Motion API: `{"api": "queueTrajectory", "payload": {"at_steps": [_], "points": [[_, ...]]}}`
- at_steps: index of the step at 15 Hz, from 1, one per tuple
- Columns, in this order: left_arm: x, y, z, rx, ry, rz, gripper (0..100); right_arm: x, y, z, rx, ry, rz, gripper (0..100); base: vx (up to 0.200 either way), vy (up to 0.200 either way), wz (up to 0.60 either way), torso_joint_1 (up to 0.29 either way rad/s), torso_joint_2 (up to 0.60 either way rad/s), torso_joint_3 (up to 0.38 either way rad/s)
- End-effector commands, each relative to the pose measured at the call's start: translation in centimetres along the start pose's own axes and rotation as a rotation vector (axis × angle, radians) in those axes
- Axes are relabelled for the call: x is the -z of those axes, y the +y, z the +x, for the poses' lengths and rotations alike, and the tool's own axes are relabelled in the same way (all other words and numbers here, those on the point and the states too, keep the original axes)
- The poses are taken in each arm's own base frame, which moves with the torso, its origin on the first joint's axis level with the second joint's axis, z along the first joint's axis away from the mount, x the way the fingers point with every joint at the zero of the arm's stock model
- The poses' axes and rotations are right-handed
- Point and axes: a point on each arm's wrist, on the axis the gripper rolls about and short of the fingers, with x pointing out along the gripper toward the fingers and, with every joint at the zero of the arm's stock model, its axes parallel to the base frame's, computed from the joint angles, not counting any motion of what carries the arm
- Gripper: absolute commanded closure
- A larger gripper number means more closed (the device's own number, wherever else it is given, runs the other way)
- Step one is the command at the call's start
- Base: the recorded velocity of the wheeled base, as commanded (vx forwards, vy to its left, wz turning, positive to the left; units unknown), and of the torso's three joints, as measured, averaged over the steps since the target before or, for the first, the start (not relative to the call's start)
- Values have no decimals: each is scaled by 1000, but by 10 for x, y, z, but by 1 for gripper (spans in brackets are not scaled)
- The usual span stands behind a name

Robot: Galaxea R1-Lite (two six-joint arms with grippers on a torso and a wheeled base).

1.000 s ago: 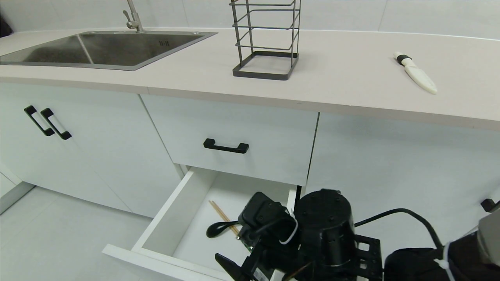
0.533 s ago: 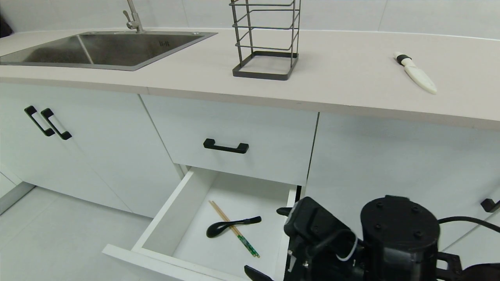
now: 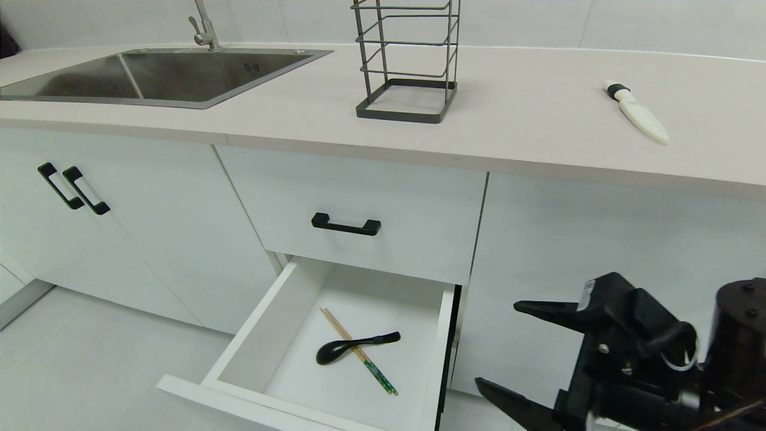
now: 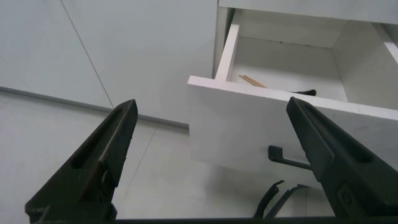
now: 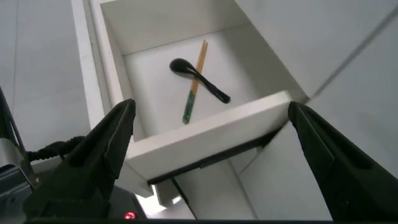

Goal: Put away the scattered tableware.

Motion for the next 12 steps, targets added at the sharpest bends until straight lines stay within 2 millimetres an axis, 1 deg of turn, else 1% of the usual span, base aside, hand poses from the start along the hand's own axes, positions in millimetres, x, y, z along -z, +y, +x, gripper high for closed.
{"api": "queueTrajectory", "payload": {"at_steps": [1, 3, 4, 6, 7, 8, 10, 11, 12], "points": [[0, 0, 0, 0, 0, 0, 0, 15, -20, -64, 80, -31, 31, 0, 0, 0, 0, 0, 0, 0], [0, 0, 0, 0, 0, 0, 0, 25, -21, -106, 151, -58, 45, 0, 0, 0, 0, 0, 0, 0], [0, 0, 0, 0, 0, 0, 0, 26, -19, -126, 207, -99, 36, 0, 0, 0, 0, 0, 0, 0], [0, 0, 0, 0, 0, 10, 0, 12, -21, -149, 314, -209, -13, 0, 0, 0, 0, 0, 0, 0], [0, 0, 0, 0, 0, 18, 0, 9, -21, -159, 389, -246, -40, 0, 0, 0, 0, 0, 0, 0], [0, 0, 0, 0, 0, 18, 0, 10, -17, -170, 456, -278, -60, 0, 0, 0, 0, 0, 0, 0], [0, 0, 0, 0, -1, 4, 0, 21, -4, -187, 597, -306, -95, 0, 0, 0, 0, 0, 0, 0], [0, 0, 0, 0, 0, 0, 0, 29, 7, -195, 659, -334, -123, 0, 0, 0, 0, 0, 0, 0], [0, 0, 0, 0, -1, 0, 0, 42, 20, -200, 711, -360, -141, 0, 0, 0, 0, 0, 0, 0]]}}
